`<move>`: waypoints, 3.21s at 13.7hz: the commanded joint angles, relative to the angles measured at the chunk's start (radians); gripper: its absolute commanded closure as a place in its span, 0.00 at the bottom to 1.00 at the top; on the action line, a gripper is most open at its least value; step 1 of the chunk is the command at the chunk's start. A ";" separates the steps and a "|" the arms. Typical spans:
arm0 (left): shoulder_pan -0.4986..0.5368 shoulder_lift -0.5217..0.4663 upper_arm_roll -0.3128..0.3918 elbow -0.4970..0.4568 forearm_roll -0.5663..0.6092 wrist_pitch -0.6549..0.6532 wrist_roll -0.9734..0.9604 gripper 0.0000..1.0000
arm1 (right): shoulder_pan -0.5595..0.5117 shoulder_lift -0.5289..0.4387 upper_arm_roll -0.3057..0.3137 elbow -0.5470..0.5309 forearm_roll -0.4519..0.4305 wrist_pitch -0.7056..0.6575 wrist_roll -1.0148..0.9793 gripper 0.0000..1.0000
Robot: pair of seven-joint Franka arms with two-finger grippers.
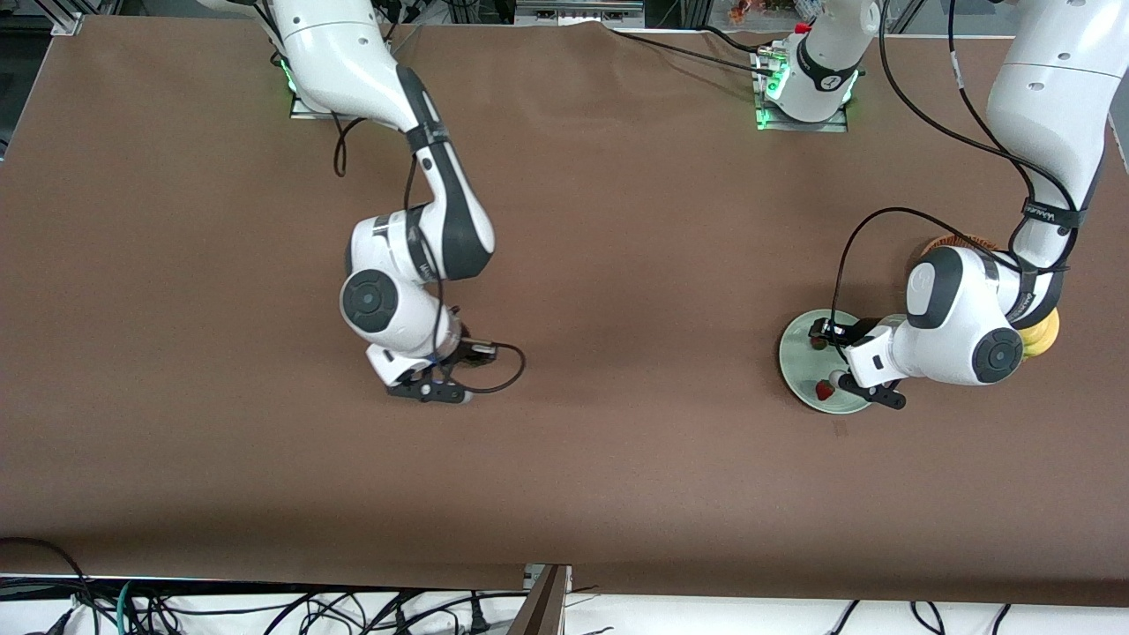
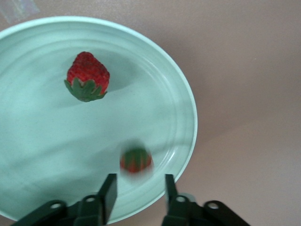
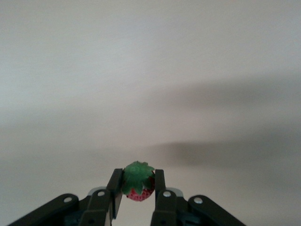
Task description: Collect all strawberries into plate
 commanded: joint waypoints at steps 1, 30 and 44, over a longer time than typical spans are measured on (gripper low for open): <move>-0.001 -0.008 -0.006 0.003 0.011 -0.001 0.015 0.00 | -0.006 0.029 0.090 0.068 0.021 0.062 0.187 0.87; -0.561 0.040 -0.040 0.009 0.012 0.251 -1.366 0.00 | 0.091 -0.423 -0.282 -0.131 -0.169 -0.344 -0.033 0.00; -0.590 0.098 -0.017 0.001 0.101 0.320 -1.427 0.73 | -0.473 -0.671 0.342 -0.160 -0.560 -0.473 -0.043 0.00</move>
